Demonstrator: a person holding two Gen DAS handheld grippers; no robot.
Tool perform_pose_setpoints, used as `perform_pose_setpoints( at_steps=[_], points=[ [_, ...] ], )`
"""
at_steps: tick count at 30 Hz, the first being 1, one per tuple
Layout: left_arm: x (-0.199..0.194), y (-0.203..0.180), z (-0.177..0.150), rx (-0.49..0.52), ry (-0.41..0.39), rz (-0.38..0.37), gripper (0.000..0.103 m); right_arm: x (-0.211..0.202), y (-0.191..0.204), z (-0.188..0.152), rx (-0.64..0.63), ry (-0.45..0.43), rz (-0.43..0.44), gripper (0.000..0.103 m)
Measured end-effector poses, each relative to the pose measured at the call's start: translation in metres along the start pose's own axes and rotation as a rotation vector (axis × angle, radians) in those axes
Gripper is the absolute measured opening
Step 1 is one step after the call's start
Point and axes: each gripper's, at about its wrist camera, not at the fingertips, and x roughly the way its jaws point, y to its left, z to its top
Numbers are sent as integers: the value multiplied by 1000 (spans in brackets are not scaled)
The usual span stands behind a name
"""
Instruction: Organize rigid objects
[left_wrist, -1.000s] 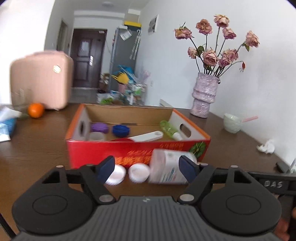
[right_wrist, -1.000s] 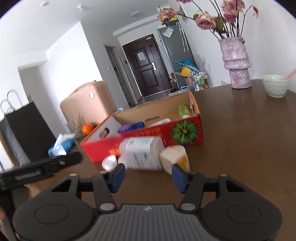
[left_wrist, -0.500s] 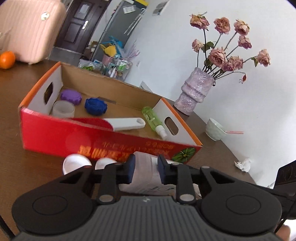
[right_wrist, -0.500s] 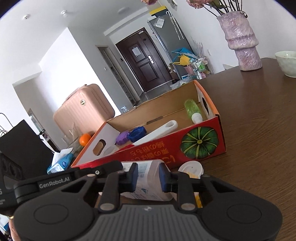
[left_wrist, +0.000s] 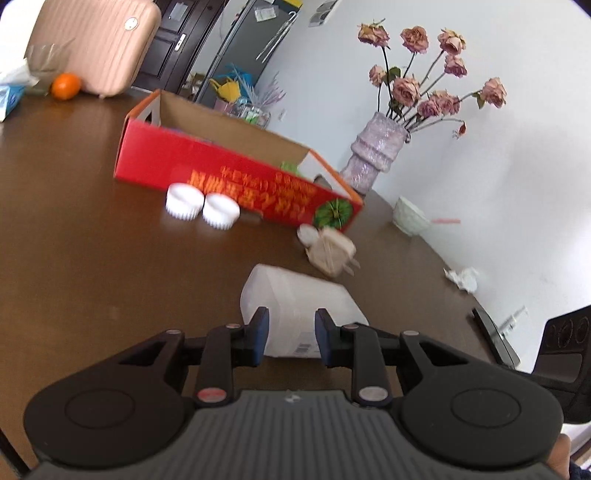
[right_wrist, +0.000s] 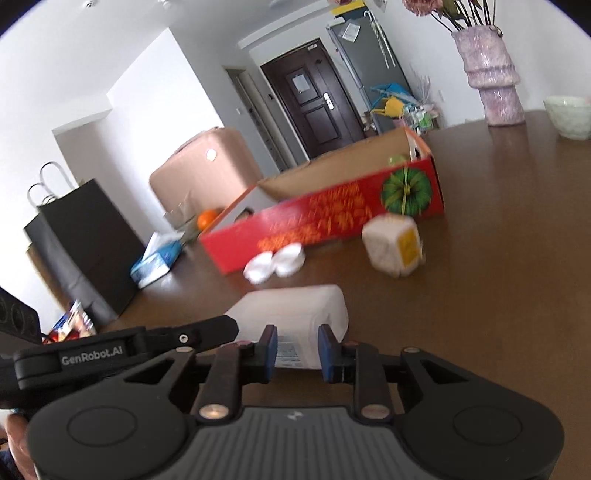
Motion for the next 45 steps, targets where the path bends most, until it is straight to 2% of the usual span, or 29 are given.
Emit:
perform_pose_setpoints(
  at_steps=[5, 9, 11, 13, 14, 18, 22, 25, 28, 31, 37, 42, 45],
  points=[
    [-21, -14, -22, 30, 9, 13, 28, -20, 6, -19, -9, 27, 10, 31],
    [-30, -18, -24, 34, 12, -14, 36, -34, 10, -26, -7, 16, 16, 31],
    [-32, -18, -22, 43, 13, -17, 42, -38, 9, -24, 5, 2, 35, 31],
    [-31, -17, -18, 34, 18, -4, 60, -41, 7, -21, 13, -13, 35, 31],
    [-30, -15, -15, 22, 23, -5, 62, -42, 7, -19, 14, -21, 30, 31],
    [-21, -7, -6, -9, 22, -9, 61, -34, 0, -14, 36, -15, 13, 31],
    [-10, 1, -3, -46, 53, -42, 54, -24, -4, -11, 63, 3, 22, 31],
    [-2, 7, -4, -77, 72, -72, 47, -17, -6, -10, 75, 18, 35, 26],
    [1, 9, -3, -85, 57, -60, 42, -13, -8, -8, 86, 20, 45, 25],
    [6, 13, 5, -118, 65, -63, 42, -9, -8, -3, 76, 24, 49, 25],
    [19, 10, 50, -83, -23, -76, 42, 3, 2, 29, 7, -21, 45, 25],
    [45, 5, 116, -17, -101, -104, 42, 28, -3, 87, 1, -69, 65, 25],
    [76, 2, 163, 18, -115, -105, 42, 53, -13, 132, 5, -111, 61, 24]
  ],
)
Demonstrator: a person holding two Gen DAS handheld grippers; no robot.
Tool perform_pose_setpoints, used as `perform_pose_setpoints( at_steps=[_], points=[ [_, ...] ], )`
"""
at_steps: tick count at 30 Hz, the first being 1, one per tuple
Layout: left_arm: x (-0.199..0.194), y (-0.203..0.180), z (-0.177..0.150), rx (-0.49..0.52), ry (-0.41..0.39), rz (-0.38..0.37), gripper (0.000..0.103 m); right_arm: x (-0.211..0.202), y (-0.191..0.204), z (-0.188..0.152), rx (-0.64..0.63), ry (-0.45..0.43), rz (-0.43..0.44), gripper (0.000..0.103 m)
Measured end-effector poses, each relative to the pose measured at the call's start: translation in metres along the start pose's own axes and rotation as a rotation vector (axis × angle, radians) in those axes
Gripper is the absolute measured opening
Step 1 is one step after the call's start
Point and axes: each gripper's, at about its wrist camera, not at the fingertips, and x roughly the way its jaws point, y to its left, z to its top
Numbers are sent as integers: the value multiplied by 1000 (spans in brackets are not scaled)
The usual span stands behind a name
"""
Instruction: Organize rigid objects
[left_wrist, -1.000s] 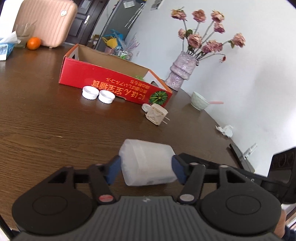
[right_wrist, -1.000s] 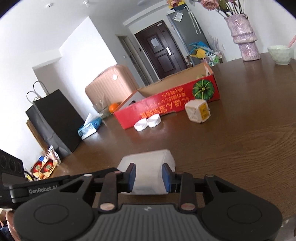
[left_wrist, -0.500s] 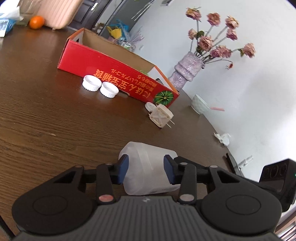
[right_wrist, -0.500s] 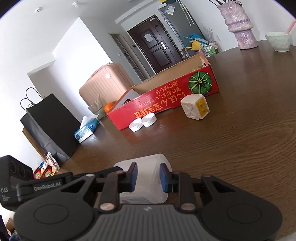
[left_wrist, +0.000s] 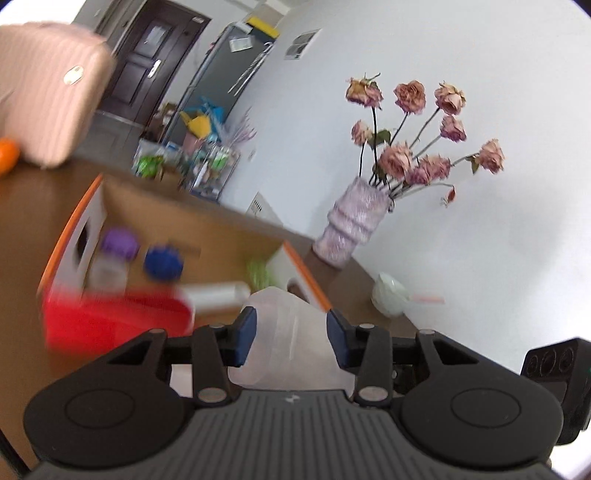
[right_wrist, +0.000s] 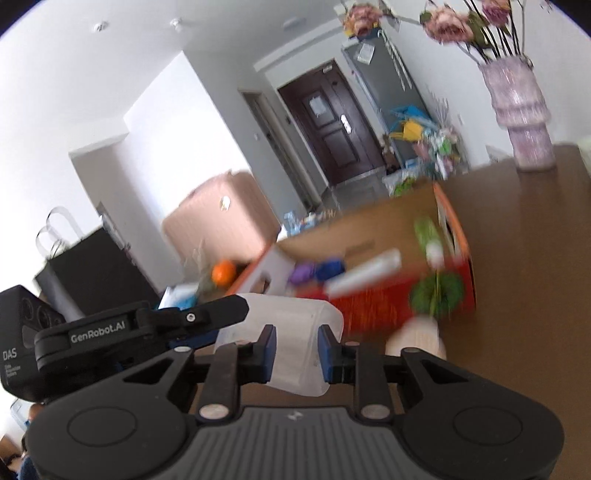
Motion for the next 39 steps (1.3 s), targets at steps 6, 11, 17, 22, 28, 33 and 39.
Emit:
perform_pose_setpoints(
  at_steps=[6, 11, 17, 22, 28, 33, 39],
  points=[
    [103, 39, 64, -175, 36, 64, 42, 99, -44, 78, 47, 64, -35, 24],
    [170, 65, 77, -236, 124, 158, 42, 174, -68, 110, -36, 167, -145, 24],
    [211, 88, 79, -339, 221, 198, 44, 231, -81, 117, -104, 278, -255, 26],
    [198, 83, 79, -275, 199, 234, 48, 229, -75, 118, -142, 268, -262, 32],
    [155, 59, 93, -57, 170, 337, 63, 186, -66, 123, -177, 243, -259, 34],
    [104, 34, 86, 223, 140, 439, 75, 130, -48, 130, -246, 216, -286, 46],
    [21, 19, 72, 326, 115, 500, 89, 53, -13, 123, -348, 180, -313, 63]
  ],
)
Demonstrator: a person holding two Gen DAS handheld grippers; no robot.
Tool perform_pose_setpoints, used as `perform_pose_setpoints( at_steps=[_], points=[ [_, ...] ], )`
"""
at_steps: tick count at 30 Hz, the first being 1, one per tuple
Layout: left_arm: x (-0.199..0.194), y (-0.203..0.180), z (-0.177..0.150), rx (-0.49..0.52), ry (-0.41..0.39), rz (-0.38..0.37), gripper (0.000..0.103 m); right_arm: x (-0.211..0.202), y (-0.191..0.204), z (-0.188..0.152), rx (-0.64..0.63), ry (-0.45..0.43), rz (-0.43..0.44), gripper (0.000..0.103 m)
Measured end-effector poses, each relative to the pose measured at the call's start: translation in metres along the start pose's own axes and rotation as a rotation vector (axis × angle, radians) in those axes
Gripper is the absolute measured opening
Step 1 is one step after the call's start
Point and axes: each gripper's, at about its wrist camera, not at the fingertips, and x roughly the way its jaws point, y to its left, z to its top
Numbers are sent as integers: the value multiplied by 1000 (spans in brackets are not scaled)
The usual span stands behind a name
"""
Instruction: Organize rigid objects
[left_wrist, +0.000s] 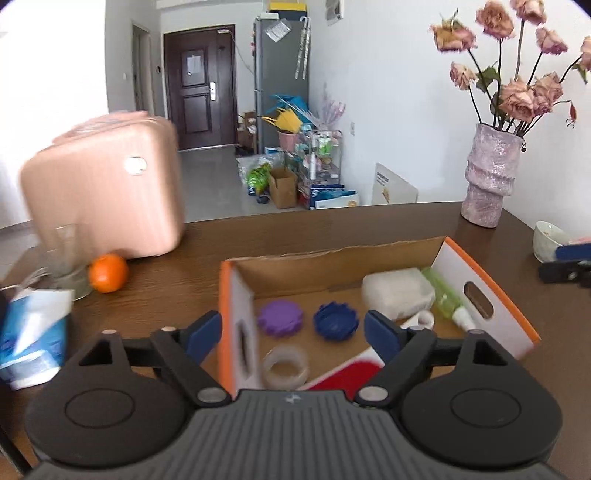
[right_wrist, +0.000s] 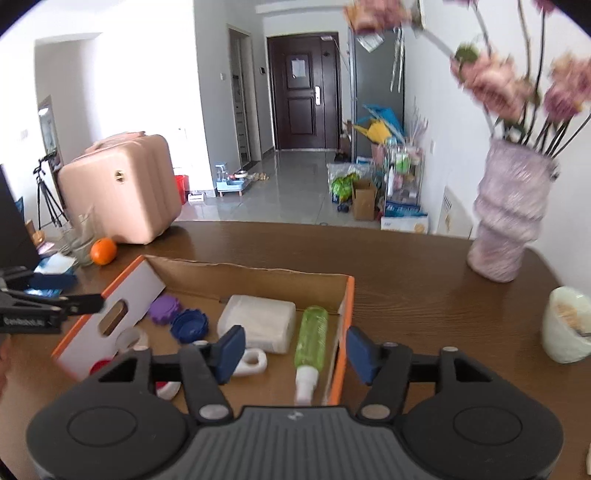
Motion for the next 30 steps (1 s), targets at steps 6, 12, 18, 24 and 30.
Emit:
perform_pose_setpoints(
  at_steps=[6, 12, 18, 24, 30],
  points=[
    [-79, 14, -25, 49, -29, 30, 99, -74, 12, -23, -36, -52, 9, 73],
    [-144, 13, -43, 79, -95, -2, 102, -124, 30, -43, -17, -103, 33, 75],
    [-195, 6, -96, 124, -221, 51, 103, -161, 56, -97, -25, -203, 42, 78],
    [-218, 4, -171, 69, -277, 100, 103, -183, 79, -168, 8, -247, 11, 80],
    [-234, 2, -240, -31, -234, 131, 103, -202, 92, -234, 51, -236, 16, 84]
  ],
)
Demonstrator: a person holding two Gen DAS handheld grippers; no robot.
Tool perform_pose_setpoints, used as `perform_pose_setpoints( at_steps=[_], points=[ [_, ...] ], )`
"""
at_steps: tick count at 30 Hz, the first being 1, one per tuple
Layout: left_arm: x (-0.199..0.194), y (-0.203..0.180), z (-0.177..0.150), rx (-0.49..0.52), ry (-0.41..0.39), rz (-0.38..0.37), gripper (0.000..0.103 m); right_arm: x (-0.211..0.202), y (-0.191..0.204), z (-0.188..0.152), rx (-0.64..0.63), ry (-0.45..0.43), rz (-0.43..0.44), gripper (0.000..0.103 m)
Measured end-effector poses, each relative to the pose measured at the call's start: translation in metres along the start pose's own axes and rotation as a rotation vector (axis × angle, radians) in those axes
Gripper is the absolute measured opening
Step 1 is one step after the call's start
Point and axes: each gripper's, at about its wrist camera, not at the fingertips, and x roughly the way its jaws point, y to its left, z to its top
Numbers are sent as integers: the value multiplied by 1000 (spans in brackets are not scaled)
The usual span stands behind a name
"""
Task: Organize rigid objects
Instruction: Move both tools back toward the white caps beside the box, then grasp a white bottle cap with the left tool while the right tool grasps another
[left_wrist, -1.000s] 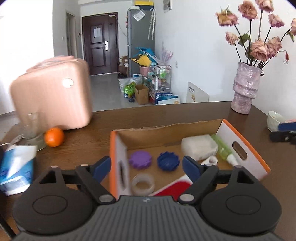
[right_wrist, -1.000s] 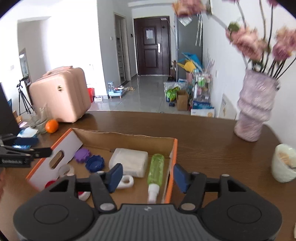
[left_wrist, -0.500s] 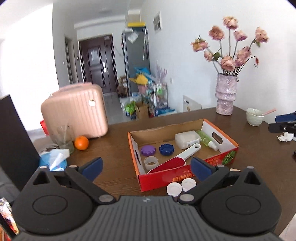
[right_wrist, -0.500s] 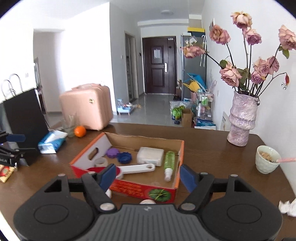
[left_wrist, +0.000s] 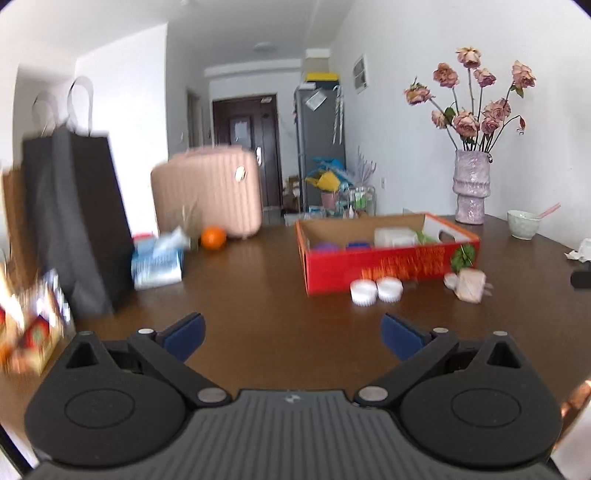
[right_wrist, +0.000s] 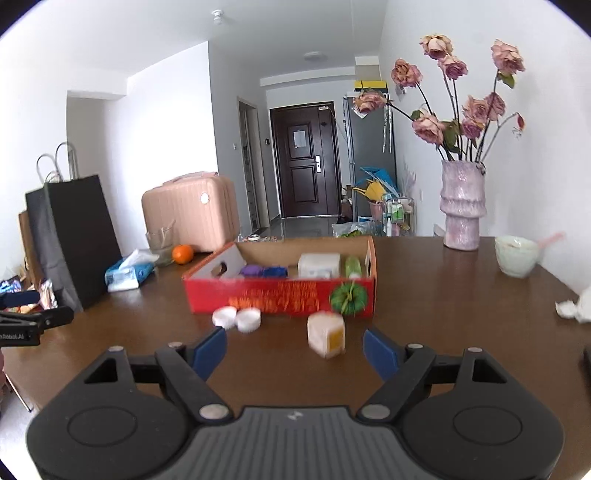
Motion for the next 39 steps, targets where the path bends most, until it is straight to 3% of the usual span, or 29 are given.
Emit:
perform_pose_setpoints(
  at_steps=[5, 12, 21, 28, 32, 36, 39],
  points=[
    [-1, 1, -17, -19, 78, -23, 103, 1, 5, -35, -23, 106, 15, 85],
    [13, -4, -14, -19, 80, -43, 103, 15, 12, -36, -32, 105, 12, 85],
    [84, -15, -7, 4, 161, -80, 103, 61, 12, -28, -22, 143, 24, 84],
    [155, -26, 14, 20, 195, -156, 102, 114, 19, -7, -43, 169, 57, 82],
    [181, -21, 18, 42, 178, -151, 102, 155, 36, 9, -95, 185, 101, 75],
    [209, -11, 25, 69, 215, -121, 95, 211, 56, 27, -147, 219, 150, 68],
    [226, -2, 30, 50, 242, -159, 93, 250, 67, 35, -185, 249, 148, 66]
  ],
)
